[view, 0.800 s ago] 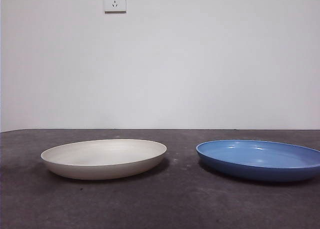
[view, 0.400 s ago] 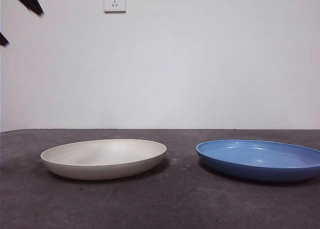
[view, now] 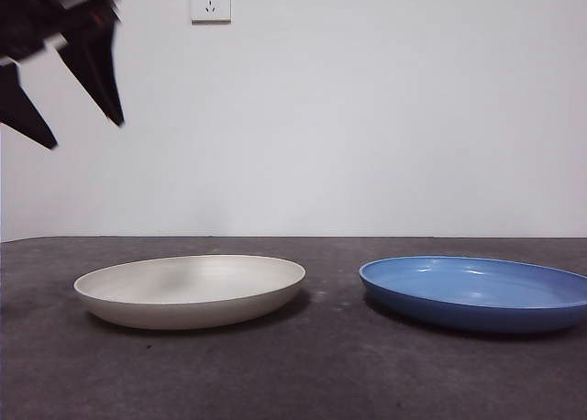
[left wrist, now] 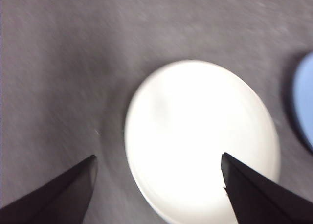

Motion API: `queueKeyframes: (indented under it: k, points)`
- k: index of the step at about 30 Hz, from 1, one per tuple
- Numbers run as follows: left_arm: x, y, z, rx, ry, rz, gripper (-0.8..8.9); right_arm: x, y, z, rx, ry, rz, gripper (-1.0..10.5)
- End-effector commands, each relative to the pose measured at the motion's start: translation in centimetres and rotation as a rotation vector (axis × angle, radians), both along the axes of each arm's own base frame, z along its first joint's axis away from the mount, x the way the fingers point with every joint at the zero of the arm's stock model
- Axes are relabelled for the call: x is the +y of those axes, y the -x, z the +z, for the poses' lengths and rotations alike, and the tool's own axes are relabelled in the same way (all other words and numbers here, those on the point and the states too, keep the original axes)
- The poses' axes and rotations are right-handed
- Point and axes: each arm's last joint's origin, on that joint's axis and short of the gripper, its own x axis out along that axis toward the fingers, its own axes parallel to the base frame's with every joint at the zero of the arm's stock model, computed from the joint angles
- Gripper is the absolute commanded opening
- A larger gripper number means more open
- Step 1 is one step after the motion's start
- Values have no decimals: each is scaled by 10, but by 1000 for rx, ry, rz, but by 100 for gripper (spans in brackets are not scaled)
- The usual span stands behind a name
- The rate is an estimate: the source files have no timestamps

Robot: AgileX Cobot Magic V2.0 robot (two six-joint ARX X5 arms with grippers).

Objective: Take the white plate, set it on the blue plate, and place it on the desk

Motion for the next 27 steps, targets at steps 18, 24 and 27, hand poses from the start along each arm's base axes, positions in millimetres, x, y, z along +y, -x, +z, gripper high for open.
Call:
queueKeyframes:
  k: [18, 24, 27]
  points:
    - [-18, -71, -102, 260, -109, -8, 392, 0, -2, 6, -25, -4, -7, 335]
    - [-20, -73, -113, 294, -118, -15, 348, 0, -2, 6, -25, -4, -7, 335]
    - [-23, -73, -118, 310, -123, -22, 328, 0, -2, 6, -25, -4, -7, 335]
